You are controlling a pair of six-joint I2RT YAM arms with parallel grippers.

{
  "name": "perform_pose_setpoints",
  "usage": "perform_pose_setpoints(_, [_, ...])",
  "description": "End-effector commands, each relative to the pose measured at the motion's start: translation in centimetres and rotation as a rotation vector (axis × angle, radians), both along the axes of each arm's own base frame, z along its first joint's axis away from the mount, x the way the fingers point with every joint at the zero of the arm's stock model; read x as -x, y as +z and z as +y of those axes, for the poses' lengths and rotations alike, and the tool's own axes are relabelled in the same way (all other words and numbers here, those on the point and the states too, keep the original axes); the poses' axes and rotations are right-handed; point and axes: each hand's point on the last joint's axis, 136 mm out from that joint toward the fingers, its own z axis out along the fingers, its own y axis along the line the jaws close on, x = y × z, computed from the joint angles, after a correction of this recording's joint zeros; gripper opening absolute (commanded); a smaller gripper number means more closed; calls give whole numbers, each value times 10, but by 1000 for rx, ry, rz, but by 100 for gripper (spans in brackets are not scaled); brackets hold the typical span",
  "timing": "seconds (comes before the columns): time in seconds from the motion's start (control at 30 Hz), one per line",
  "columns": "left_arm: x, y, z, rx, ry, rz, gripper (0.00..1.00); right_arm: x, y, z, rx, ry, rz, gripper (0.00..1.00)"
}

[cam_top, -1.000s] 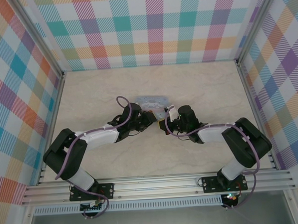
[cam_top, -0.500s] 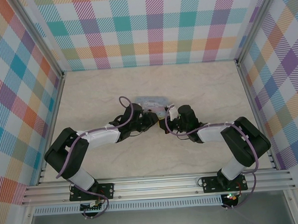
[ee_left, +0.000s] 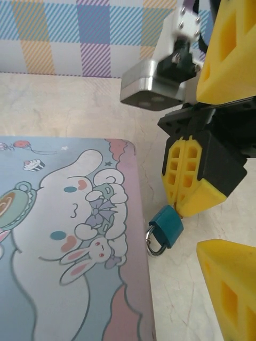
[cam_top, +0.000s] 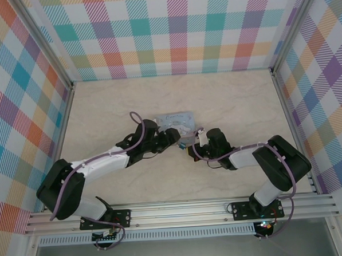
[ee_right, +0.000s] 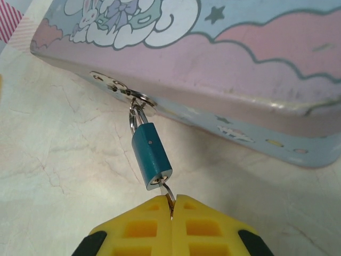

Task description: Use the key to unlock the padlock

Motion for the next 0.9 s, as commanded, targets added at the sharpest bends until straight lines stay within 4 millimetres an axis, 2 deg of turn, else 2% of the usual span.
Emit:
perform_pose_setpoints(0.0, [9,-9,16,-28,39,19,67,10,13,7,-44,20,81,4])
perform_pose_setpoints(0.2, [17,-13,12,68,77,73,57,25,14,14,-104,-17,265,3])
perform_pose_setpoints(0.4, [23,-26,10,112,144,118,44,32,17,20,-134,-63,353,3])
perform_pose_setpoints(0.53, [27,-37,12,116,179,139,43,33,19,21,-149,-105,403,3])
perform_pose_setpoints(0.87, [30,-48,-3,146,193,171,43,35,34,28,-200,-139,440,3])
